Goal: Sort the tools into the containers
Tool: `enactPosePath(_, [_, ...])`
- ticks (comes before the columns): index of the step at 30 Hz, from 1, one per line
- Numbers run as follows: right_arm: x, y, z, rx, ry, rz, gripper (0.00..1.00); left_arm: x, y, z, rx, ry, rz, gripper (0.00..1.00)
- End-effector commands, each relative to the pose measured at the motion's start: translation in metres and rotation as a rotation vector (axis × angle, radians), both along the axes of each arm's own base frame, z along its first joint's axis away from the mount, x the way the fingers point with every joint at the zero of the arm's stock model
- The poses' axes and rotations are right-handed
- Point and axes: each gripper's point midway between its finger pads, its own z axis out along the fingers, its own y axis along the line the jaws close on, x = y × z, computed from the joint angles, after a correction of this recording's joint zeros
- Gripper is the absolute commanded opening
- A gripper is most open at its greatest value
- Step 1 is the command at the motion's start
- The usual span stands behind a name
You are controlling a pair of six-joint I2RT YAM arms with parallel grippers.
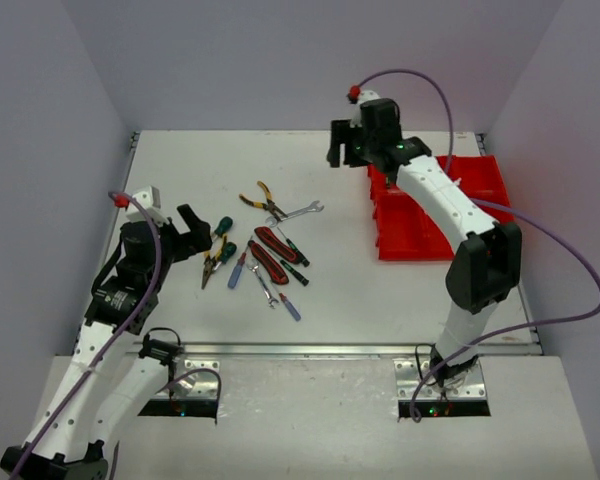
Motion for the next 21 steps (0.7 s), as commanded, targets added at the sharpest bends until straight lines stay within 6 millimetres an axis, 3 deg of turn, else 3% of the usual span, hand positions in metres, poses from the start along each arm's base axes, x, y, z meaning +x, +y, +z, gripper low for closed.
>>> enactPosePath(1, [-0.061,0.086,-0.039,-0.159,0.063,0.298,0.67,-0.004,0.01,0.026,-0.018,-0.08,0.068,1.0])
enactPosePath(5, [-0.103,0.116,-0.087,-0.327,0.179,0.361,0.47,-0.01,0.019,0.033,-0.024,-0.11,0.114,1.0])
enactPosePath(9, [-0.129,0.129,-0.12,-0.426,0.24,0.392,0.43,-0.007,0.017,0.03,-0.023,-0.099,0.103,1.0])
enactPosePath(21, [-0.134,0.134,-0.178,-0.47,0.312,0.403,0.38,-0.004,0.0,0.029,-0.03,-0.099,0.007,1.0])
